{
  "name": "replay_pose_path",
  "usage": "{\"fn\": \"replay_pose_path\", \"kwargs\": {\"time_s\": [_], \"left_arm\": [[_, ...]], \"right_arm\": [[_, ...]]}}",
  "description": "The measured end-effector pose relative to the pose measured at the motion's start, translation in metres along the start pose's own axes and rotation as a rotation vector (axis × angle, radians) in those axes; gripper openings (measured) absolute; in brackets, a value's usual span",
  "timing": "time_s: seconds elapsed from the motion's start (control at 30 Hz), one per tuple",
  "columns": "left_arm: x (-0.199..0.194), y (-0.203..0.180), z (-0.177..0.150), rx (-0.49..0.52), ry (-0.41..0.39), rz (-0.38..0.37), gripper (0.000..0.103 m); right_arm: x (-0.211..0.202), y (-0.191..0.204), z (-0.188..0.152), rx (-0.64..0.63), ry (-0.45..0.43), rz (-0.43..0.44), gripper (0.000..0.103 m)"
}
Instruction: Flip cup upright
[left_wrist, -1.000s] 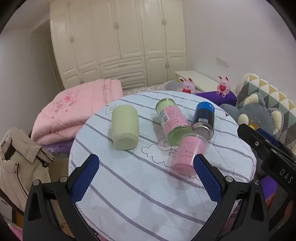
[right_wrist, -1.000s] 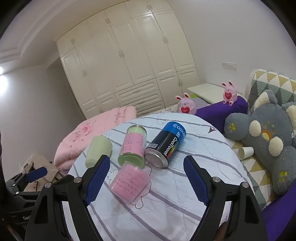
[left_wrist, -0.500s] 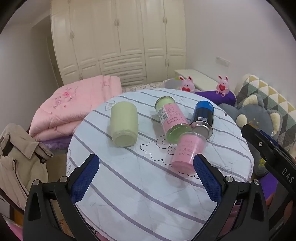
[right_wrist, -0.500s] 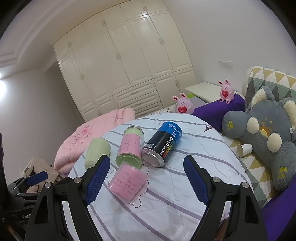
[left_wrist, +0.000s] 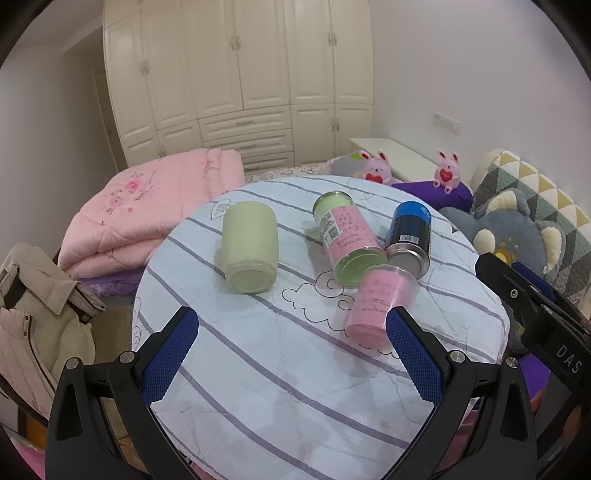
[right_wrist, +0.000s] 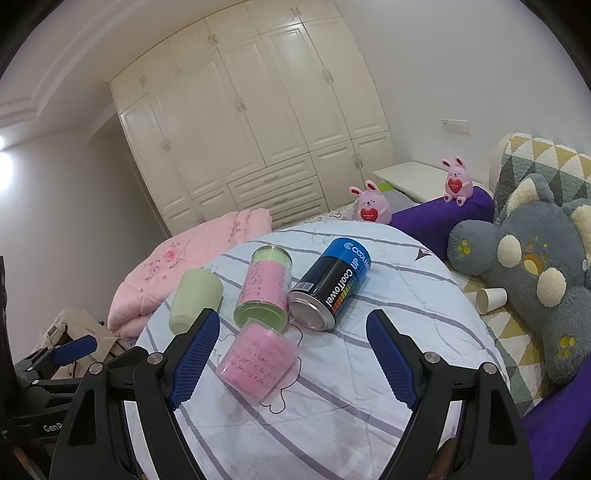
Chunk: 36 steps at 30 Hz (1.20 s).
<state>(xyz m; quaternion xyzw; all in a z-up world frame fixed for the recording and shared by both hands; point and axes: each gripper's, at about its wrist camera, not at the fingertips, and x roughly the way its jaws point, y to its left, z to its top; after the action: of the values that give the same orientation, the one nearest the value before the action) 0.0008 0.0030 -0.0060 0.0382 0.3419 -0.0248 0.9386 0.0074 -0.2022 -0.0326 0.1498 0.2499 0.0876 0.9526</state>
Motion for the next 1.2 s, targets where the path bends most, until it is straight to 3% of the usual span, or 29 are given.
{"fn": "replay_pose_path", "kwargs": {"time_s": [0.33, 0.7, 1.0, 1.2], "left_arm": [[0.006, 0.009, 0.0, -0.016, 0.015, -0.004, 0.103], [0.028, 0.011, 0.017, -0.071, 0.074, -0.056, 0.103], [0.08, -0.008, 0.055, -0.121, 0.214, -0.15, 0.103], [0.124, -0.032, 0.083, -0.109, 0.317, -0.139, 0.103]], "right_arm": [[0.006, 0.004, 0.003, -0.008, 0.018, -0.006, 0.083], [0.008, -0.002, 0.003, 0.015, 0.005, -0.039, 0.083], [0.029, -0.014, 0.011, 0.009, 0.023, -0.102, 0.083], [0.044, -0.033, 0.014, 0.039, 0.031, -0.115, 0.083]]}}
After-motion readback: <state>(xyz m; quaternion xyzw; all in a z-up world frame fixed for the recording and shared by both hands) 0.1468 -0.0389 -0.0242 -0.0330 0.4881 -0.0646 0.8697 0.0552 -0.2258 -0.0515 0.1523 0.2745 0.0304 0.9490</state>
